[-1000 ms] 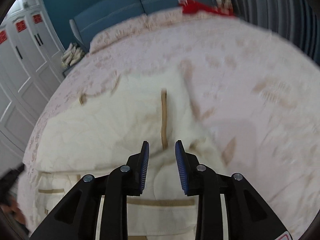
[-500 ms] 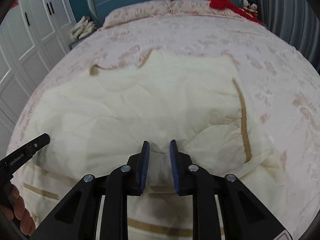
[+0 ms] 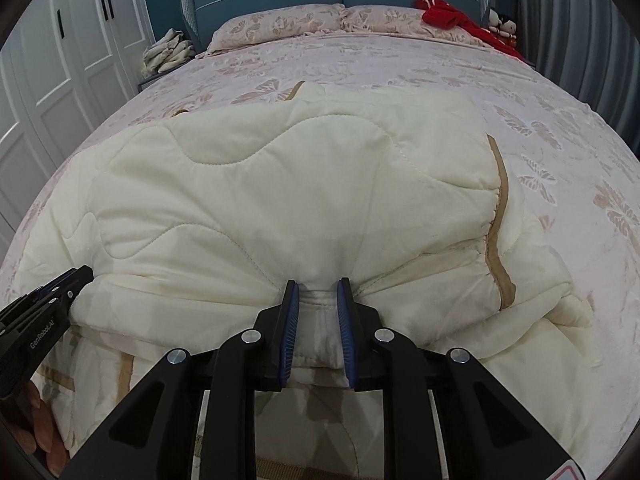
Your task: Fold large clothes
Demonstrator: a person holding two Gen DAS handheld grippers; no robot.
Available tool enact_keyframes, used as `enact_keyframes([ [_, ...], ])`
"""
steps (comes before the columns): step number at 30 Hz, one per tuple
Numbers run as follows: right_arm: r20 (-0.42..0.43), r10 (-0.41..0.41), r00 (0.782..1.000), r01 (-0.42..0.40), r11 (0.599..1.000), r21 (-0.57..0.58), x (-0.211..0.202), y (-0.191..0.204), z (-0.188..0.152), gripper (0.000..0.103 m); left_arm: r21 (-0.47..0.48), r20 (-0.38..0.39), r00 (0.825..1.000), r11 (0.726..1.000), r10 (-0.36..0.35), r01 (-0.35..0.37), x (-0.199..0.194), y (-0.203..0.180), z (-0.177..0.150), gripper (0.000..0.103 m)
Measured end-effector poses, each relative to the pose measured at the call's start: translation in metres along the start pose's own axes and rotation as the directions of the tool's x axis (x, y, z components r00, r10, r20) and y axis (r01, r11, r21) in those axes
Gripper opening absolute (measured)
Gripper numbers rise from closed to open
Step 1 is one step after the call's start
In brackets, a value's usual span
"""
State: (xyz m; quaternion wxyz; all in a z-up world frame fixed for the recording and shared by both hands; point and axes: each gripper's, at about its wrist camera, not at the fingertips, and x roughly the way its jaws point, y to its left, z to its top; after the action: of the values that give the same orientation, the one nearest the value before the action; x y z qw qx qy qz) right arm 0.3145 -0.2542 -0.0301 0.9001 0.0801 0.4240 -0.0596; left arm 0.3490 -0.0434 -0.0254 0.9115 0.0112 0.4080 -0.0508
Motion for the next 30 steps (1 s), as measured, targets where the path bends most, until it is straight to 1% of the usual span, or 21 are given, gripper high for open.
enact_keyframes([
  [6, 0.018, 0.001, 1.0, -0.001, 1.0, 0.002, 0.002, 0.0, -0.003, 0.016, 0.022, 0.029, 0.999, 0.999, 0.03, -0.031, 0.002, -0.006, -0.005, 0.018],
  [13, 0.028, 0.001, 1.0, -0.001, 1.0, 0.004, 0.001, 0.002, -0.005, 0.016, 0.024, 0.039, 0.999, 0.999, 0.035, -0.036, 0.001, -0.007, -0.007, 0.018],
  [15, 0.013, 0.025, 1.0, -0.026, 1.0, 0.018, -0.001, -0.001, -0.002, 0.017, 0.015, 0.035, 0.999, 1.0, 0.023, -0.024, 0.0, -0.007, -0.006, 0.018],
  [17, -0.011, 0.05, 0.999, -0.049, 0.998, 0.036, -0.008, -0.004, 0.006, 0.019, -0.025, 0.02, 0.999, 0.999, -0.034, 0.034, -0.005, 0.003, 0.002, 0.019],
  [19, -0.022, 0.067, 0.998, -0.066, 0.998, 0.023, -0.018, -0.003, 0.017, 0.024, -0.092, -0.005, 0.994, 0.99, -0.106, 0.106, -0.015, 0.023, 0.017, 0.019],
  [20, -0.015, 0.08, 0.997, -0.08, 0.997, 0.008, -0.024, 0.0, 0.025, 0.025, -0.12, 0.004, 0.993, 0.986, -0.12, 0.12, -0.02, 0.034, 0.026, 0.019],
  [21, 0.003, 0.102, 0.995, -0.102, 0.995, -0.007, -0.03, 0.006, 0.036, 0.025, -0.152, 0.028, 0.991, 0.979, -0.134, 0.137, -0.027, 0.049, 0.043, 0.019],
  [23, 0.04, 0.146, 0.988, -0.145, 0.989, -0.02, -0.037, 0.018, 0.06, 0.025, -0.194, 0.051, 0.99, 0.971, -0.131, 0.138, -0.03, 0.069, 0.071, 0.022],
  [24, 0.048, 0.17, 0.984, -0.169, 0.985, -0.022, -0.037, 0.023, 0.07, 0.028, -0.228, 0.061, 0.989, 0.963, -0.132, 0.143, -0.028, 0.083, 0.093, 0.023],
  [25, 0.048, 0.221, 0.974, -0.22, 0.975, -0.018, -0.034, 0.034, 0.089, 0.03, -0.249, 0.068, 0.989, 0.958, -0.131, 0.144, -0.024, 0.091, 0.108, 0.024],
  [26, 0.041, 0.268, 0.963, -0.268, 0.963, -0.003, -0.026, 0.043, 0.105, 0.035, -0.269, 0.071, 0.99, 0.954, -0.12, 0.135, -0.017, 0.099, 0.124, 0.024],
  [27, 0.029, 0.319, 0.947, -0.32, 0.947, 0.024, -0.016, 0.053, 0.119, 0.038, -0.276, 0.069, 0.991, 0.953, -0.111, 0.125, -0.011, 0.103, 0.135, 0.024],
  [28, 0.012, 0.358, 0.934, -0.358, 0.933, 0.046, -0.005, 0.061, 0.13, 0.039, -0.285, 0.059, 0.994, 0.953, -0.092, 0.105, 0.001, 0.107, 0.148, 0.024],
  [30, -0.042, 0.408, 0.912, -0.403, 0.911, 0.092, 0.027, 0.083, 0.154, 0.039, -0.301, 0.03, 0.995, 0.949, -0.092, 0.097, 0.022, 0.112, 0.163, 0.024],
])
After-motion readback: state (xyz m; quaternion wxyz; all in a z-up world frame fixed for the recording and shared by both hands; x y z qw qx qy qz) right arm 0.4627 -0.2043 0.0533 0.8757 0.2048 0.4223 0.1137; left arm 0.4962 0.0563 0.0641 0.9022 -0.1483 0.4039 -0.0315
